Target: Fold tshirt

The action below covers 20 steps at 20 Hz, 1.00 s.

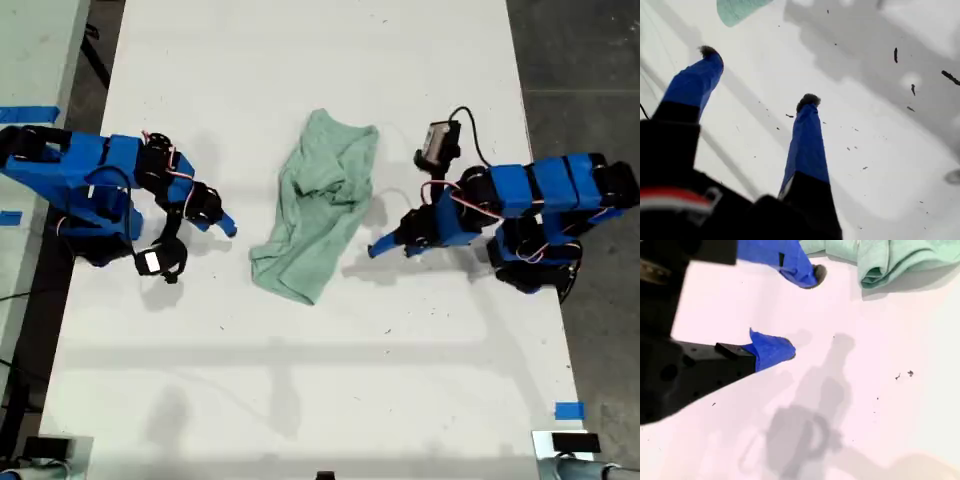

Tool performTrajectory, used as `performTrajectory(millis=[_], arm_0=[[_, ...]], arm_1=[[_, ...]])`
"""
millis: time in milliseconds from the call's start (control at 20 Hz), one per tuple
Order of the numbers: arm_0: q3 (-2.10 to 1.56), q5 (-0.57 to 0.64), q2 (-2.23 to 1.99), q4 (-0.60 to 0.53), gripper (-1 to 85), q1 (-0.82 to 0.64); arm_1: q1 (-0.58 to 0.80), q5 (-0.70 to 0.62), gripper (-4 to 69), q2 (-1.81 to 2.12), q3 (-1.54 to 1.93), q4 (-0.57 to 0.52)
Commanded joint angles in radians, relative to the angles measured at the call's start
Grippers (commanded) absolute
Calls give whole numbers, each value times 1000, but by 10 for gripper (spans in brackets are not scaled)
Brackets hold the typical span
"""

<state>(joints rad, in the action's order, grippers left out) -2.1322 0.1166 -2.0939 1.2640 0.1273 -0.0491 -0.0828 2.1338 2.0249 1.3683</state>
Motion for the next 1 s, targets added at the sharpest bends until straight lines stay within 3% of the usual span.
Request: performTrajectory(millis=[0,550,650,950], arm_0=[[-74,-51,-106,-69,158,49],[-161,-44,-89,-284,171,97],[-94,0,41,-383,187,101],[163,178,440,-462,206,51]], arm_1=[[-23,25,285,80,17,3],[-32,14,271,92,46,-57],[-29,3,269,69,35,-75],[-29,-11,268,26,12,-95]])
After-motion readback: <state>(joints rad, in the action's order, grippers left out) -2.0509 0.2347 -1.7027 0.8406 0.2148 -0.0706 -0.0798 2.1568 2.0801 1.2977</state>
